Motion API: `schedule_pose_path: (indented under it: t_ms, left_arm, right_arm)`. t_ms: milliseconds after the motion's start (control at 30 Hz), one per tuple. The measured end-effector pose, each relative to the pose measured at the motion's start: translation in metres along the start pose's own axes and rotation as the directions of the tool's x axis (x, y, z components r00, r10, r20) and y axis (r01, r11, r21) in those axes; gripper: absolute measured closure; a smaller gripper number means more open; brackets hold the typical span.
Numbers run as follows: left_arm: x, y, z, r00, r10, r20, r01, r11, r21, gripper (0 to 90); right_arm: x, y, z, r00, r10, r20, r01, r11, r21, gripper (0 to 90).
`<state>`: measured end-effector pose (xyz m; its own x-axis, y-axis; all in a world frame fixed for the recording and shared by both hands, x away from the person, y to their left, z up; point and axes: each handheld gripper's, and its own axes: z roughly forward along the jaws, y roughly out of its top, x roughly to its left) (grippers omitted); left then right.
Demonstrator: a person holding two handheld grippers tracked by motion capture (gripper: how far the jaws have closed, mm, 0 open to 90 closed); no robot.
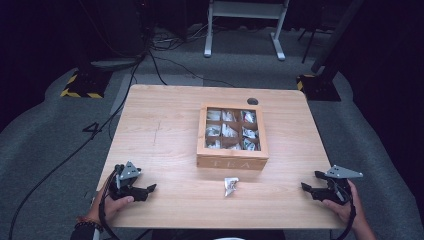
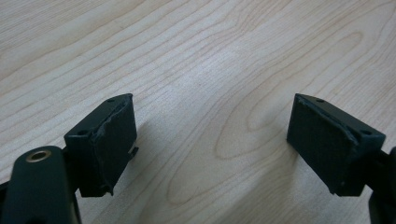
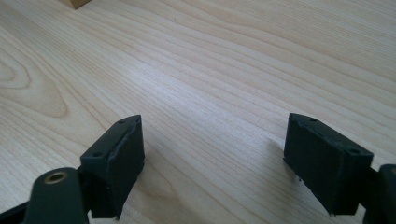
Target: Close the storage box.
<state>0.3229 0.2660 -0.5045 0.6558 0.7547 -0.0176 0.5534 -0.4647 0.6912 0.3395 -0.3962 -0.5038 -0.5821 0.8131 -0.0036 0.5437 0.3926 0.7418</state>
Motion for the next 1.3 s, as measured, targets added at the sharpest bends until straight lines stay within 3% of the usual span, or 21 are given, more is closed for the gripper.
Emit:
schedule_pose_path:
  t_ms: [1300]
  left_arm:
    - [0.0018, 0.0007, 0.0003, 1.0000, 0.009, 0.004, -0.009, 1.0000, 0.003, 16.0]
  right_arm:
    - [0.0001, 0.0007, 0.0008, 0.9999, 0.008, 0.009, -0.008, 1.000, 0.001, 20.1]
